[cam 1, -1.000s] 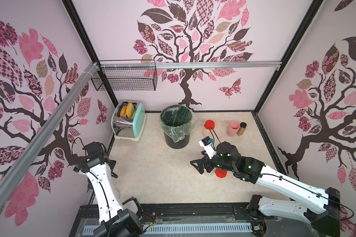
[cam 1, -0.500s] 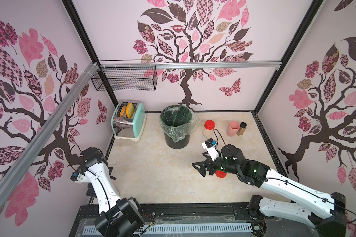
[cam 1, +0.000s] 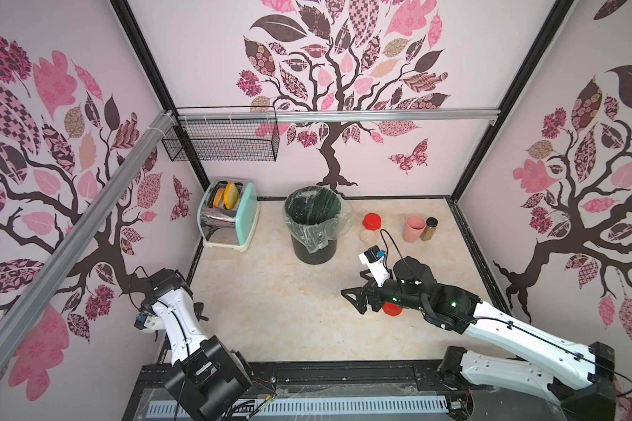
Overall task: Empty expired oatmeal from jars
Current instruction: Move the jar to the center of the board.
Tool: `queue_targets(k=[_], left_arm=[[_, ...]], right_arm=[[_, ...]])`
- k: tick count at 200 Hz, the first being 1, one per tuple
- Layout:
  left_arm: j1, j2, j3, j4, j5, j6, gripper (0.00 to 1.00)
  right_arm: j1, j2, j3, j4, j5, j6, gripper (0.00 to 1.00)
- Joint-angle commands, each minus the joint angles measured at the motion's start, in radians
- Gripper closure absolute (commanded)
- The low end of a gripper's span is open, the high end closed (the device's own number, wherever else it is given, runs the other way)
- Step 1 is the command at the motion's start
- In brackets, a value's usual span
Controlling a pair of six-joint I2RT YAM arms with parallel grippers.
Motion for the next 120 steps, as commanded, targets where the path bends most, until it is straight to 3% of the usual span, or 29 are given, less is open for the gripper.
queue_targets(k=[1,65,120], left_arm=[[0.003,-0.014,-0.010,0.046,0.044,-0.002,0.21],[-0.010,-0.045,-0.045,0.110,0.116,0.067,0.47],[-0.169,-0.084,-0.065,0.161,0.139,0.092,0.60]], right_arm=[[0.007,-0.006,0.017,-0.007,0.024,-0.002,0.00],[0.006,0.008,0.022,-0.010,0.050,-0.011,0.00],[0.007,0.024,0.029,-0.019,0.084,-0.019,0.00]])
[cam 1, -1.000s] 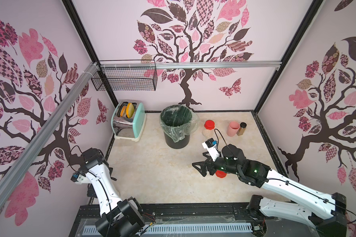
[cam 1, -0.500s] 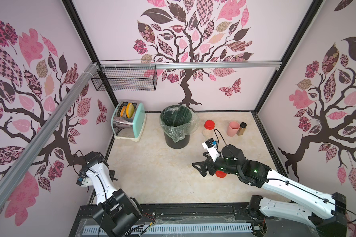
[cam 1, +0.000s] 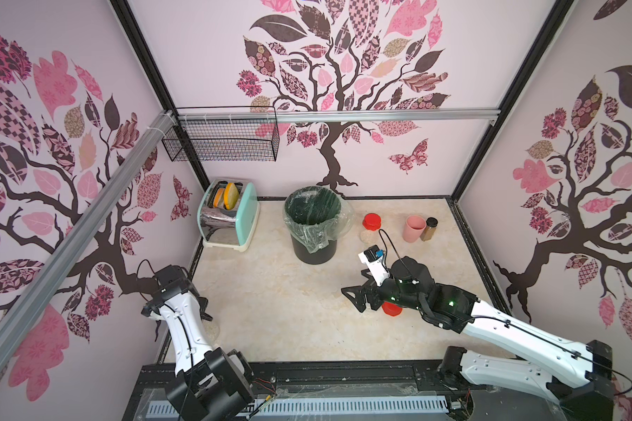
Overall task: Empty expired oatmeal from jars
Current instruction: Move the jar to the center of the board.
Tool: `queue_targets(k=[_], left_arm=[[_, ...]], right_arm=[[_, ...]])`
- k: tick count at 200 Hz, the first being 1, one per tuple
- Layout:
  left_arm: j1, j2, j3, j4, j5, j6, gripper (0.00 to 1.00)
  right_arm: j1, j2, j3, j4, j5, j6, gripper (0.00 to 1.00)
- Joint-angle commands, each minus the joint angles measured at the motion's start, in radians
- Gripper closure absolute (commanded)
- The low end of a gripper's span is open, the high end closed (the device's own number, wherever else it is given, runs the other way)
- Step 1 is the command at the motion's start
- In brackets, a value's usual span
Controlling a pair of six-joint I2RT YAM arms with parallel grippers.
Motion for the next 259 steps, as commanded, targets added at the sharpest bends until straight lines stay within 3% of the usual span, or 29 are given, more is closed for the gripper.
queue_targets(k=[1,29,56,105,159,196,259], left_arm=[[-0.064,-0.015,-0.026,0.039,0.076,0.017,0.60],[-0.202,-0.048,-0.028,0.034,0.071,0.010,0.63],[-0.460,-0.047,-0.006,0.019,-0.001,-0.069,0.64],[-0.844,0.028,0.107,-0.045,-0.086,-0.148,0.63],[-1.167,0.150,0.172,-0.023,-0.064,-0.252,0.59],[-1.270,0.208,0.182,0.044,-0.026,-0.284,0.58],[-1.356,0.237,0.152,0.119,-0.009,-0.325,0.53]], right_arm=[[0.006,0.006,0.029,-0.017,0.033,-0.011,0.00],[0.007,0.024,0.032,-0.011,0.058,-0.013,0.00],[0.005,0.049,0.028,0.004,0.080,-0.003,0.00],[-0.003,0.090,0.014,0.035,0.114,-0.037,0.00],[-0.042,0.085,-0.045,0.112,0.134,-0.042,0.00],[-0.065,0.115,-0.057,0.155,0.142,-0.048,0.00],[-0.093,0.173,-0.056,0.190,0.108,-0.054,0.00]])
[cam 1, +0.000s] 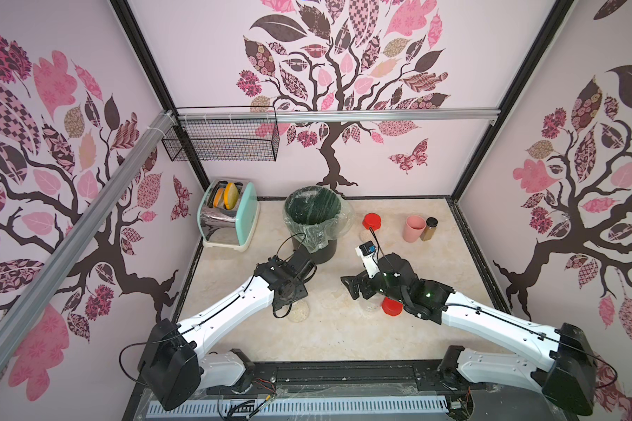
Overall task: Empty expired oatmeal from jars
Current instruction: Move the jar to the center of the board.
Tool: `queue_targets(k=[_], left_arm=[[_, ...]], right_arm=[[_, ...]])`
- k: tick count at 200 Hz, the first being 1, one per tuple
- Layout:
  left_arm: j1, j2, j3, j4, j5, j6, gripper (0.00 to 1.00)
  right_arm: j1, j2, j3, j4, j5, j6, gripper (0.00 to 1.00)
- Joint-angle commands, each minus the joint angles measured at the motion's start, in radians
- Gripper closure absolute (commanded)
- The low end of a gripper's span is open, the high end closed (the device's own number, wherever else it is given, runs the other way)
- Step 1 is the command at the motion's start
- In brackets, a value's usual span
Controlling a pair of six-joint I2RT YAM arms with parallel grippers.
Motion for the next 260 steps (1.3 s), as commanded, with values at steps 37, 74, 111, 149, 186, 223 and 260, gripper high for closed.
queue_targets(k=[37,74,111,149,186,223,260], left_arm=[[-0.038,0.025,-0.013,0.052,0.004,-0.031,0.48],[-0.051,0.043,0.006,0.042,0.005,-0.023,0.38],[-0.074,0.063,0.036,0.045,0.007,-0.021,0.28],[-0.084,0.059,0.034,0.045,0.009,-0.033,0.17],[-0.095,0.023,0.048,0.035,0.006,-0.020,0.11],[-0.094,-0.171,0.061,0.064,-0.050,0.122,0.13],[0.126,-0.430,-0.076,0.163,0.084,0.257,0.03]], right_arm=[[-0.009,0.030,0.001,0.037,-0.019,-0.008,0.00],[-0.014,0.042,0.013,0.050,-0.029,-0.002,0.00],[-0.018,0.067,0.037,0.042,-0.037,-0.009,0.00],[-0.022,0.073,0.047,0.027,-0.035,-0.010,0.00],[-0.023,0.070,0.062,-0.010,-0.048,-0.007,0.00],[-0.022,0.056,0.104,-0.103,-0.094,0.007,0.00],[0.023,0.094,0.160,-0.130,-0.114,0.017,0.00]])
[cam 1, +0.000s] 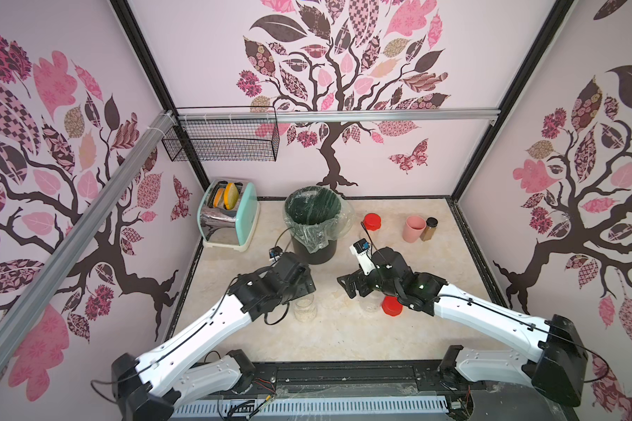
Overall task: Empty expired oatmeal from jars
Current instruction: Move the jar to the center of the board, then pick up the jar from the center of the board.
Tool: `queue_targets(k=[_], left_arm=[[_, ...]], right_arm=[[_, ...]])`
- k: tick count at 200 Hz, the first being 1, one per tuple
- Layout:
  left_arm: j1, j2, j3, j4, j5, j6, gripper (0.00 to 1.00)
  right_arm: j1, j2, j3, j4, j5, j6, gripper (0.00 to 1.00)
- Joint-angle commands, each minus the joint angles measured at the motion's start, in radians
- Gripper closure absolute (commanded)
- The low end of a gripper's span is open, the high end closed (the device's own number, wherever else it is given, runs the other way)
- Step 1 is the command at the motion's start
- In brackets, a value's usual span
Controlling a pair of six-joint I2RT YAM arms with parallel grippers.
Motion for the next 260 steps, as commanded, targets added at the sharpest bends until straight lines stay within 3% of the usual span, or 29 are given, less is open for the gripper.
queue_targets(k=[1,23,52,76,112,191,260], left_arm=[[0.150,-0.125,-0.091,0.062,0.079,0.124,0.03],[0.333,-0.220,-0.155,0.089,0.194,0.208,0.02],[0.578,-0.202,-0.187,0.056,0.344,0.287,0.02],[0.681,-0.164,-0.252,0.133,0.469,0.298,0.02],[0.689,-0.095,-0.271,0.147,0.467,0.302,0.02],[0.689,-0.119,-0.268,0.113,0.391,0.276,0.02],[0.690,-0.130,-0.267,0.108,0.379,0.273,0.02]], right_arm=[[0.035,0.021,0.064,-0.042,-0.019,0.007,0.00],[0.087,0.085,0.119,-0.039,-0.024,0.006,0.00],[0.152,0.172,0.183,-0.044,-0.029,0.018,0.00],[0.186,0.231,0.212,-0.039,-0.033,0.025,0.00],[0.240,0.322,0.270,-0.063,-0.026,0.018,0.00],[0.281,0.513,0.377,-0.078,-0.043,-0.015,0.00],[0.297,0.617,0.413,-0.084,0.026,-0.037,0.04]])
